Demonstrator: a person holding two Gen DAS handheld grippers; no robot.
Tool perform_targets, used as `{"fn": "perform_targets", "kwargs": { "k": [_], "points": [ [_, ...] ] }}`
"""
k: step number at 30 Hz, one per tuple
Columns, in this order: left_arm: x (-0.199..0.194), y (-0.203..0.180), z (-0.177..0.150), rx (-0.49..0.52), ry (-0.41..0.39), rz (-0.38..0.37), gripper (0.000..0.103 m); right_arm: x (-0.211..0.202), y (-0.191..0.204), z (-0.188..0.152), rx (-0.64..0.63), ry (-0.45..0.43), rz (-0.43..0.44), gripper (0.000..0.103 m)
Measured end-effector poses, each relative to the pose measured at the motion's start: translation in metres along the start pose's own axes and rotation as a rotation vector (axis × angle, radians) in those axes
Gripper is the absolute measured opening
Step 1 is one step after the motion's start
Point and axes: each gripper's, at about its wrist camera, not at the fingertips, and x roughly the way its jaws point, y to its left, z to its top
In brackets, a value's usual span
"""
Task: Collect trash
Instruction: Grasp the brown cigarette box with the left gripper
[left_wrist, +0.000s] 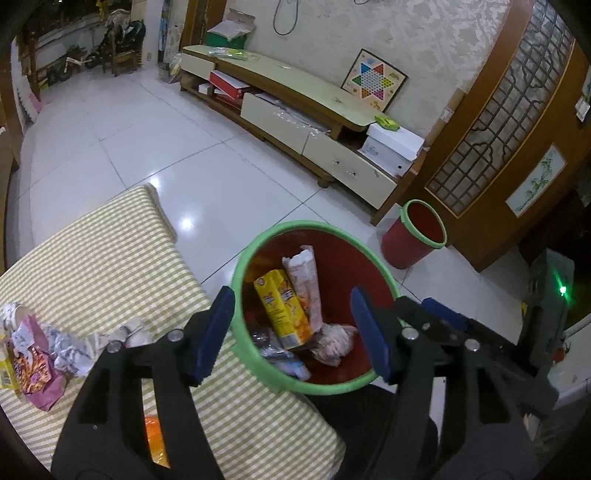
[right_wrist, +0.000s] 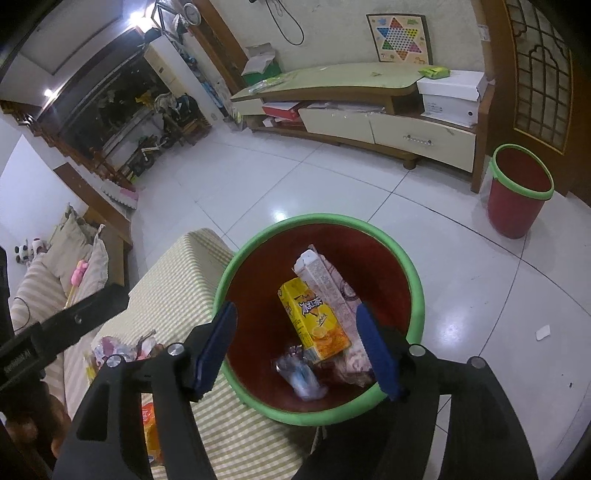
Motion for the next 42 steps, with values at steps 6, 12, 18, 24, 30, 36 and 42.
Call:
{"fn": "perform_targets", "kwargs": {
  "k": [6,12,18,24,30,36,42],
  "points": [
    [-0.024,0.017,-0.008,-0.042,-0.031,0.020,0.064,-0.006,0.007,0.000,-0.006,-0.004,0.005,0.068],
    [-0.057,0.030,-0.016,-0.076,-0.079,0.027,0.065,-0.016,0.036,-0.005,-0.053,-0.002,0.016,0.068],
    [-0.089,0.044,-0.036,-0.100,-0.118,0.036,0.067,-0.029,0.072,-0.010,-0.132,-0.016,0.036,0.080],
    [-0.116,0.083,-0.078,-0.161,-0.109,0.095,0.068,-0.023,0.116,-0.037,-0.228,0.046,0.083,0.080],
    [-0.133,0.161,-0.146,-0.283,-0.018,0.223,0.068,-0.002,0.157,-0.078,-0.308,0.152,0.121,0.081],
    [-0.144,0.225,-0.211,-0.385,0.086,0.352,0.068,0.015,0.183,-0.117,-0.380,0.244,0.142,0.081],
    [-0.133,0.250,-0.246,-0.390,0.180,0.353,0.061,0.018,0.196,-0.135,-0.411,0.283,0.153,0.081]
  ]
}}
